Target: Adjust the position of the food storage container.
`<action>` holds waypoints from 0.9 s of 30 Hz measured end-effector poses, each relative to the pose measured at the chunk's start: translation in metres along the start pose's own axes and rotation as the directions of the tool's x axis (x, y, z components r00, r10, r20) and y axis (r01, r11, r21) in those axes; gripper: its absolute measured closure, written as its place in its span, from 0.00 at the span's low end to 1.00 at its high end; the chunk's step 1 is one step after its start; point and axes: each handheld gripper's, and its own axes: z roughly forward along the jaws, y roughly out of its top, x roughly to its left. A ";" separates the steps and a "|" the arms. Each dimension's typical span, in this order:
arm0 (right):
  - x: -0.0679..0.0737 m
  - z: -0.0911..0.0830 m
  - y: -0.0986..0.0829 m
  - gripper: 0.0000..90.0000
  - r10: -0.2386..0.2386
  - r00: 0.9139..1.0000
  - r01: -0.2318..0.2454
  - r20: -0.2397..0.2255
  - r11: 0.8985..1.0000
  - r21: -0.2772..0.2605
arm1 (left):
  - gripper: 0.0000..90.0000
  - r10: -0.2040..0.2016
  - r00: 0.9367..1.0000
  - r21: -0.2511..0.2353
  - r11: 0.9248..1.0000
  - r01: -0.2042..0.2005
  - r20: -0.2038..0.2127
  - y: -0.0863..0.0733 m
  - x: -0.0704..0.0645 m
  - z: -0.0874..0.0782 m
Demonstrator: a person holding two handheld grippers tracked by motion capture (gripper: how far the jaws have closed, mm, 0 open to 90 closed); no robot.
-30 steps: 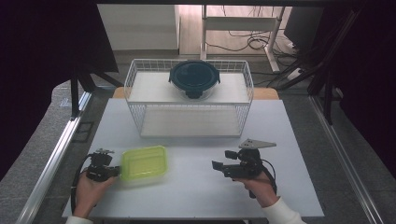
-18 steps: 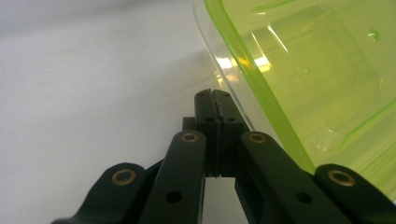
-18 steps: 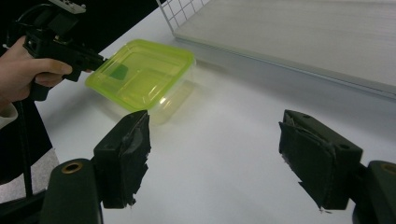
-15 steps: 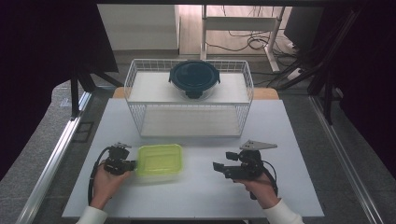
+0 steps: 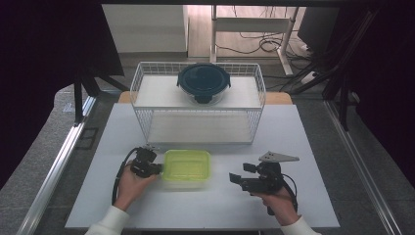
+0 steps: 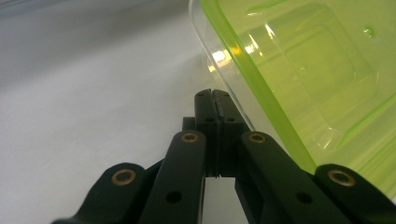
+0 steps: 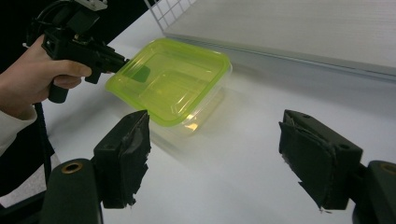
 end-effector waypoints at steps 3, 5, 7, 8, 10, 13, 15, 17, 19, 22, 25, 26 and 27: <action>-0.002 -0.005 -0.002 0.27 0.013 1.000 -0.013 0.015 1.000 -0.009 | 1.00 0.021 1.000 0.005 1.000 -0.021 0.021 0.006 -0.007 0.004; -0.003 -0.006 -0.003 0.27 0.016 1.000 -0.015 0.018 1.000 -0.011 | 1.00 0.034 0.999 0.011 0.999 -0.034 0.024 0.007 -0.010 0.005; -0.002 -0.008 -0.003 0.27 0.017 1.000 -0.017 0.023 1.000 -0.015 | 1.00 0.045 0.998 0.009 0.999 -0.045 0.032 0.012 -0.017 0.009; -0.002 -0.008 -0.003 0.27 0.017 1.000 -0.017 0.024 1.000 -0.016 | 1.00 0.049 0.998 0.009 0.999 -0.049 0.036 0.013 -0.019 0.011; -0.001 -0.007 -0.002 0.27 0.016 1.000 -0.016 0.025 1.000 -0.016 | 1.00 0.057 0.998 0.012 0.998 -0.058 0.039 0.016 -0.023 0.014; 0.000 -0.006 -0.002 0.27 0.012 1.000 -0.012 0.023 1.000 -0.011 | 1.00 0.062 0.997 0.018 0.998 -0.063 0.043 0.019 -0.027 0.017; 0.000 -0.005 -0.002 0.27 0.007 1.000 -0.007 0.022 1.000 -0.008 | 1.00 0.062 0.997 0.010 0.998 -0.062 0.050 0.020 -0.031 0.020; 0.000 -0.004 -0.002 0.27 0.004 1.000 -0.004 0.021 1.000 -0.010 | 1.00 0.060 0.997 0.007 0.998 -0.060 0.052 0.021 -0.033 0.021; -0.001 -0.004 -0.001 0.27 0.006 1.000 -0.006 0.018 1.000 -0.008 | 1.00 0.059 0.997 0.013 0.998 -0.060 0.052 0.022 -0.034 0.023; -0.001 -0.002 -0.001 0.27 0.011 1.000 -0.011 0.015 1.000 -0.005 | 1.00 0.056 0.997 0.015 0.998 -0.057 0.055 0.025 -0.034 0.024; 0.000 -0.001 -0.001 0.27 0.009 1.000 -0.009 0.006 1.000 -0.002 | 1.00 0.071 0.996 0.021 0.997 -0.072 0.052 0.026 -0.033 0.023; 0.000 -0.001 -0.001 0.27 0.005 1.000 -0.005 0.005 1.000 -0.005 | 1.00 0.053 0.998 0.010 0.999 -0.053 0.044 0.024 -0.033 0.022; 0.000 -0.001 -0.001 0.27 0.005 1.000 -0.005 0.005 1.000 -0.005 | 1.00 0.053 0.998 0.010 0.999 -0.053 0.044 0.024 -0.033 0.022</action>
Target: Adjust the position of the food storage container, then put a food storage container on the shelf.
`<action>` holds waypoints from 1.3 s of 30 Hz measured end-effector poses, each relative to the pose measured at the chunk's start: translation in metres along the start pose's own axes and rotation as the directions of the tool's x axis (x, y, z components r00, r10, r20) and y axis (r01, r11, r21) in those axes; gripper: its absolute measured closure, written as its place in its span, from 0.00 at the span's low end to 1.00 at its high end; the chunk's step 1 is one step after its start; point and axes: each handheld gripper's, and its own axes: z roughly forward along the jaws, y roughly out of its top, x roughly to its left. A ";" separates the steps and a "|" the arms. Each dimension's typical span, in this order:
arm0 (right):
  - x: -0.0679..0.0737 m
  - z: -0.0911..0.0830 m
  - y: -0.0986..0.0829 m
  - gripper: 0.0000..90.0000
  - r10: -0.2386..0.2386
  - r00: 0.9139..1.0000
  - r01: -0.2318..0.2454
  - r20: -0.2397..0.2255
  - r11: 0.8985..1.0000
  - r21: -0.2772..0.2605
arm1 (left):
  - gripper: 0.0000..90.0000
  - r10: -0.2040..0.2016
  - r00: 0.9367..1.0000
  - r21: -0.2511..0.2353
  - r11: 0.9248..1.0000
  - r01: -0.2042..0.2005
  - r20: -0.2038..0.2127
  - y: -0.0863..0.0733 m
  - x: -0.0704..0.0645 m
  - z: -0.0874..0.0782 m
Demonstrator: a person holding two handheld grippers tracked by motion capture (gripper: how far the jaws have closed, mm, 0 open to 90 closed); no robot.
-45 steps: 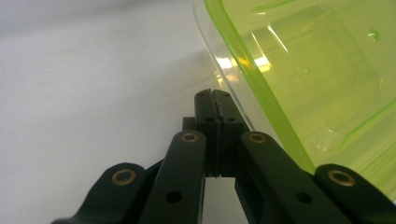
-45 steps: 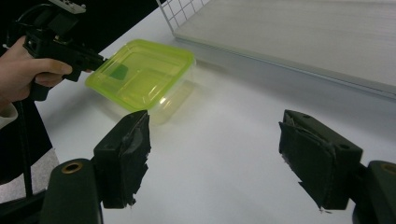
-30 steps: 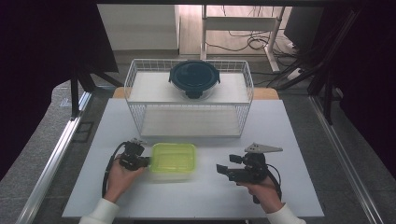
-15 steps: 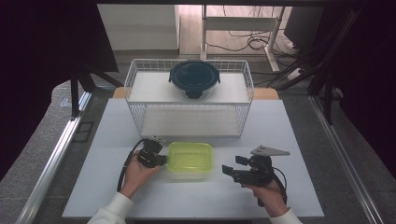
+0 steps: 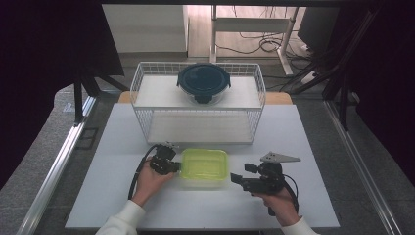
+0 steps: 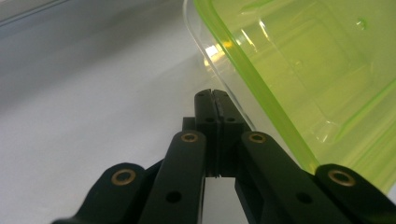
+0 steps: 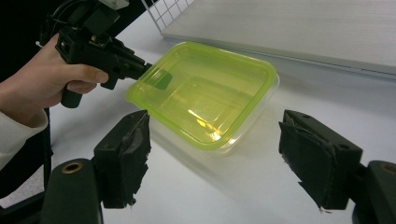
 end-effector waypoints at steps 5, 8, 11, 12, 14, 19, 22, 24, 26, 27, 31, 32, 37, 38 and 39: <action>-0.002 -0.001 0.001 0.27 0.004 1.000 -0.004 0.007 1.000 -0.003 | 1.00 -0.004 1.000 -0.026 1.000 0.004 -0.015 -0.008 0.009 -0.020; -0.004 -0.001 0.000 0.27 0.003 1.000 -0.003 0.012 1.000 -0.004 | 0.99 -0.014 1.000 -0.061 0.998 0.013 -0.022 -0.013 0.011 -0.034; -0.004 -0.001 0.000 0.27 0.002 1.000 -0.002 0.018 1.000 0.000 | 0.83 -0.019 1.000 -0.090 0.996 0.017 -0.015 -0.016 0.010 -0.044; -0.004 -0.001 0.000 0.27 0.000 1.000 0.000 0.019 1.000 0.002 | 0.73 -0.032 0.999 -0.108 0.994 0.029 -0.025 -0.018 0.010 -0.051; -0.005 0.000 0.000 0.27 -0.002 1.000 0.002 0.020 1.000 0.002 | 0.52 -0.054 0.998 -0.113 0.992 0.051 -0.032 -0.017 0.009 -0.057; -0.005 0.000 0.001 0.27 -0.010 1.000 0.010 0.021 1.000 -0.002 | 0.32 -0.070 0.997 -0.139 0.988 0.065 -0.028 -0.015 0.006 -0.067; -0.005 -0.001 0.002 0.27 -0.005 1.000 0.005 0.023 1.000 -0.002 | 0.27 -0.075 0.997 -0.147 0.987 0.071 -0.024 -0.015 0.005 -0.067; -0.006 -0.001 0.002 0.27 -0.005 1.000 0.005 0.024 1.000 -0.002 | 0.26 -0.077 0.997 -0.150 0.986 0.072 -0.027 -0.015 0.004 -0.067; -0.006 -0.001 0.003 0.28 -0.007 0.999 0.007 0.032 1.000 -0.004 | 0.27 -0.078 0.997 -0.151 0.986 0.072 -0.030 -0.015 0.003 -0.066; -0.007 -0.001 0.003 0.28 -0.003 0.999 0.003 0.050 1.000 -0.003 | 0.28 -0.074 0.997 -0.153 0.986 0.069 -0.026 -0.015 0.003 -0.066; -0.010 0.003 0.004 0.30 0.012 0.998 -0.012 0.065 1.000 0.002 | 0.29 -0.079 0.997 -0.168 0.983 0.076 -0.012 -0.015 0.003 -0.067; -0.011 0.004 0.004 0.30 0.020 0.998 -0.020 0.065 1.000 0.005 | 0.29 -0.083 0.997 -0.173 0.981 0.082 -0.002 -0.015 0.003 -0.067; -0.013 0.008 0.007 0.33 0.031 0.997 -0.032 0.075 0.999 0.018 | 0.32 -0.074 0.997 -0.181 0.981 0.075 0.014 -0.014 0.003 -0.067; -0.013 0.009 0.009 0.34 0.031 0.996 -0.032 0.083 0.999 0.016 | 0.32 -0.070 0.997 -0.184 0.980 0.072 0.018 -0.013 0.002 -0.067; -0.012 0.009 0.011 0.34 0.026 0.996 -0.028 0.090 0.999 0.016 | 0.32 -0.068 0.997 -0.186 0.980 0.071 0.024 -0.013 0.002 -0.067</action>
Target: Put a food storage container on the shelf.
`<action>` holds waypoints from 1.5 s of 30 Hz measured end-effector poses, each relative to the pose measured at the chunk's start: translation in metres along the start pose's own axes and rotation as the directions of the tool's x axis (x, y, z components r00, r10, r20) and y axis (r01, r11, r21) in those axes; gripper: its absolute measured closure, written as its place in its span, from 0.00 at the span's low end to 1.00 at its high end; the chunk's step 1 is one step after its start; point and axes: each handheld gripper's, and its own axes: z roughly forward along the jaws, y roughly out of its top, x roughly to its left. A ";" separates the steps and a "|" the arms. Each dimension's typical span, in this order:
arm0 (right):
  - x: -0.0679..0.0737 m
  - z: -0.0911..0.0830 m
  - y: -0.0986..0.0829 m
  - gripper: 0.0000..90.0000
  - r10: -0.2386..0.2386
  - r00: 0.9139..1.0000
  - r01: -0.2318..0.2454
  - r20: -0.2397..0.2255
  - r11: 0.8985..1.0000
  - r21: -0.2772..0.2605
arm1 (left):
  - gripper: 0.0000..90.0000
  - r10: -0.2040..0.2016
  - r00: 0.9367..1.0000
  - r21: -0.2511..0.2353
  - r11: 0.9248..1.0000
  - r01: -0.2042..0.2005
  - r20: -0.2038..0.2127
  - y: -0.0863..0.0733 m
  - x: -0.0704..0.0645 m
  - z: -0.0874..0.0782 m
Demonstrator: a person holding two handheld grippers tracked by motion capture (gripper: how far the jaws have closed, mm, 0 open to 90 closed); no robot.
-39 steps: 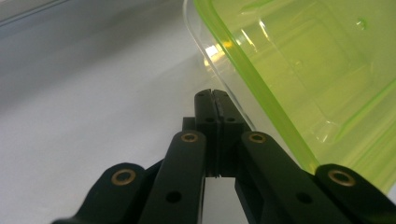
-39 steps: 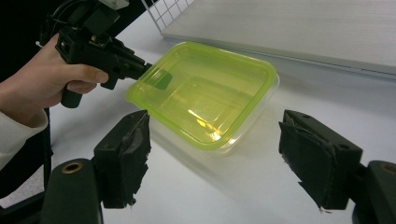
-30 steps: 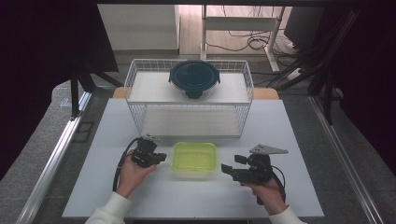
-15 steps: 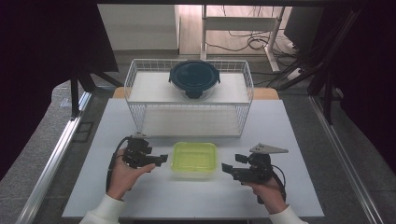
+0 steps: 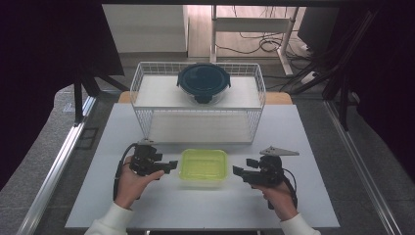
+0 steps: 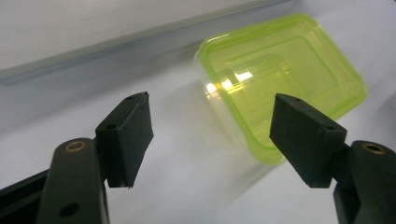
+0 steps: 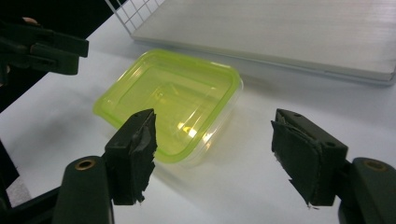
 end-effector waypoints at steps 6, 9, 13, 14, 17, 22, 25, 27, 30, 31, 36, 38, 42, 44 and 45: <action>0.001 0.006 0.011 0.39 0.023 1.000 -0.024 0.018 1.000 0.015 | 0.33 -0.003 1.000 0.003 1.000 0.003 0.027 0.003 0.000 0.007; 0.001 0.012 0.015 0.43 0.026 0.999 -0.027 0.027 0.999 0.036 | 0.36 -0.015 0.999 0.007 1.000 0.014 0.048 0.004 0.001 0.010; -0.001 0.022 0.016 0.44 0.035 0.999 -0.036 0.028 0.998 0.049 | 0.39 -0.034 0.997 0.016 0.999 0.033 0.075 0.006 0.003 0.018; -0.003 0.025 0.016 0.44 0.036 0.999 -0.038 0.026 0.997 0.062 | 0.39 -0.041 0.996 0.018 0.999 0.040 0.084 0.006 0.004 0.020; -0.006 0.031 0.014 0.44 0.040 0.999 -0.041 0.020 0.996 0.074 | 0.40 -0.060 0.994 0.018 0.998 0.058 0.093 0.006 0.006 0.023; -0.023 0.045 0.010 0.47 0.112 0.993 -0.107 -0.039 0.989 0.102 | 0.41 -0.133 0.981 0.024 0.991 0.131 0.142 0.001 0.018 0.030; -0.025 0.053 0.009 0.49 0.128 0.990 -0.120 -0.058 0.985 0.123 | 0.42 -0.151 0.977 0.021 0.988 0.150 0.150 -0.001 0.023 0.033; -0.024 0.058 0.009 0.51 0.125 0.990 -0.115 -0.069 0.985 0.132 | 0.43 -0.168 0.972 0.022 0.986 0.167 0.162 -0.003 0.025 0.036; -0.023 0.065 0.008 0.54 0.127 0.989 -0.115 -0.071 0.982 0.149 | 0.45 -0.202 0.959 0.033 0.979 0.199 0.201 -0.005 0.030 0.041; -0.022 0.066 0.007 0.55 0.137 0.988 -0.125 -0.070 0.980 0.153 | 0.46 -0.208 0.955 0.034 0.978 0.206 0.210 -0.006 0.031 0.042; -0.025 0.072 0.004 0.58 0.177 0.980 -0.161 -0.095 0.974 0.161 | 0.51 -0.233 0.939 0.045 0.972 0.230 0.253 -0.007 0.032 0.049; -0.026 0.071 0.003 0.61 0.211 0.972 -0.191 -0.108 0.968 0.165 | 0.54 -0.251 0.930 0.044 0.968 0.248 0.268 -0.007 0.032 0.052; -0.029 0.071 0.001 0.62 0.249 0.960 -0.226 -0.126 0.959 0.169 | 0.58 -0.281 0.905 0.050 0.959 0.280 0.320 -0.008 0.033 0.056; -0.031 0.072 -0.001 0.66 0.262 0.956 -0.237 -0.133 0.955 0.176 | 0.62 -0.296 0.893 0.065 0.954 0.292 0.339 -0.009 0.033 0.058; -0.031 0.072 -0.001 0.66 0.262 0.956 -0.237 -0.133 0.955 0.176 | 0.65 -0.296 0.893 0.065 0.954 0.292 0.339 -0.009 0.033 0.058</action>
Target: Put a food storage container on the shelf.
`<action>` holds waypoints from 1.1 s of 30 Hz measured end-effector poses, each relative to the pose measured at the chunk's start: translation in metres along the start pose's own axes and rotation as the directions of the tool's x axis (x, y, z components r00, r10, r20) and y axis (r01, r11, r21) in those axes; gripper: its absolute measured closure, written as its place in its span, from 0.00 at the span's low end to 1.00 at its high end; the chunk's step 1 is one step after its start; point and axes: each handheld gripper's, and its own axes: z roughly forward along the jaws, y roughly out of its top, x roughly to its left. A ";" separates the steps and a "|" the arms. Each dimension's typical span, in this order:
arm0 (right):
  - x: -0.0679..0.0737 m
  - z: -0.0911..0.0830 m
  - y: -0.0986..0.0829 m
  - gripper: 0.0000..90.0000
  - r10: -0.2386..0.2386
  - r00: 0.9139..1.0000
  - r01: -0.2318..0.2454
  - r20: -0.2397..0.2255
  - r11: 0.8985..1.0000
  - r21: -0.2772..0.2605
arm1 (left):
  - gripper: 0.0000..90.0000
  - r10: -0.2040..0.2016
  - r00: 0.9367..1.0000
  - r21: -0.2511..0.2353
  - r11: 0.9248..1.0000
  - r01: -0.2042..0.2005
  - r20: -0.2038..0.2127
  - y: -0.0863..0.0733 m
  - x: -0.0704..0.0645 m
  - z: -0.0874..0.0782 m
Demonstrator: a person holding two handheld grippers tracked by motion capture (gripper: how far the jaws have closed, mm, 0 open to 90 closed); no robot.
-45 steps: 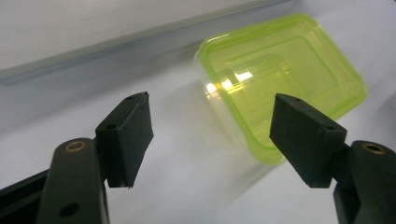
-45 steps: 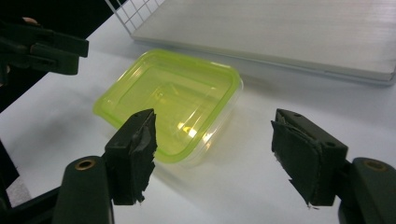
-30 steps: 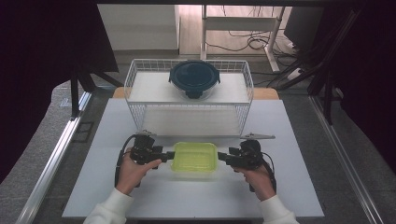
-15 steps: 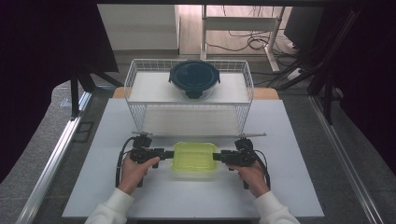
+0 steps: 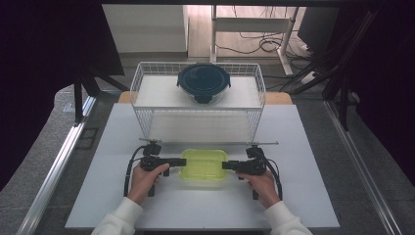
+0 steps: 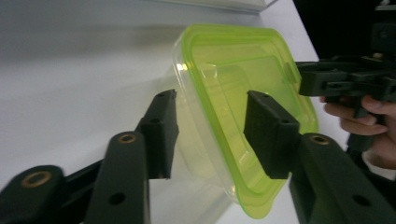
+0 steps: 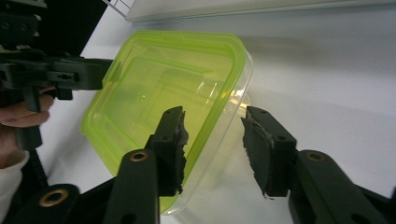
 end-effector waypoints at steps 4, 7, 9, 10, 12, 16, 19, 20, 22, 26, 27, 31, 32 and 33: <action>0.000 0.003 -0.001 0.76 0.024 0.999 -0.023 -0.034 0.999 0.022 | 0.75 -0.007 1.000 0.027 1.000 0.006 0.022 -0.002 0.000 0.003; 0.000 0.002 -0.003 0.80 0.044 0.998 -0.043 -0.041 0.999 0.016 | 0.82 -0.023 0.999 0.015 1.000 0.023 0.027 -0.003 -0.001 0.001; 0.001 0.000 -0.003 0.82 0.047 0.998 -0.046 -0.040 0.999 0.003 | 0.83 -0.027 0.999 0.009 1.000 0.026 0.033 -0.003 -0.003 0.000; 0.001 -0.001 -0.002 0.83 0.041 0.999 -0.041 -0.036 0.999 -0.002 | 0.84 -0.034 0.999 0.002 0.999 0.034 0.043 -0.004 -0.003 0.000; 0.002 -0.002 -0.002 0.84 0.044 0.998 -0.044 -0.038 0.999 -0.006 | 0.84 -0.023 0.999 0.009 1.000 0.023 0.049 -0.004 -0.002 -0.001; 0.003 -0.005 -0.003 0.86 0.034 0.999 -0.035 -0.030 0.999 -0.012 | 0.85 -0.012 0.998 0.003 1.000 0.012 0.061 -0.004 -0.006 -0.003; 0.008 -0.009 -0.003 0.87 0.003 1.000 -0.003 -0.014 1.000 -0.024 | 0.85 0.015 0.998 -0.003 1.000 -0.015 0.062 -0.003 -0.011 -0.007; 0.009 -0.010 -0.003 0.87 -0.002 1.000 0.002 -0.013 1.000 -0.025 | 0.85 0.018 0.998 -0.006 1.000 -0.018 0.066 -0.003 -0.011 -0.008; 0.010 -0.012 -0.002 0.87 -0.005 1.000 0.005 -0.014 1.000 -0.031 | 0.85 0.021 0.997 -0.012 1.000 -0.020 0.070 -0.003 -0.013 -0.010; 0.016 -0.017 -0.001 0.87 -0.030 0.999 0.029 -0.018 0.998 -0.047 | 0.85 0.043 0.996 -0.024 0.999 -0.041 0.079 -0.002 -0.017 -0.015; 0.019 -0.020 0.000 0.87 -0.043 0.999 0.042 -0.015 0.998 -0.056 | 0.85 0.052 0.995 -0.032 0.998 -0.050 0.082 -0.002 -0.020 -0.018; 0.025 -0.025 0.001 0.87 -0.072 0.997 0.071 -0.012 0.995 -0.073 | 0.85 0.067 0.993 -0.049 0.997 -0.063 0.093 -0.001 -0.025 -0.022; 0.025 -0.025 0.001 0.87 -0.072 0.997 0.071 -0.012 0.995 -0.073 | 0.85 0.067 0.993 -0.049 0.997 -0.063 0.093 -0.001 -0.025 -0.022; 0.027 -0.028 0.002 0.87 -0.083 0.996 0.082 -0.013 0.993 -0.081 | 0.85 0.080 0.992 -0.054 0.996 -0.075 0.094 0.000 -0.027 -0.025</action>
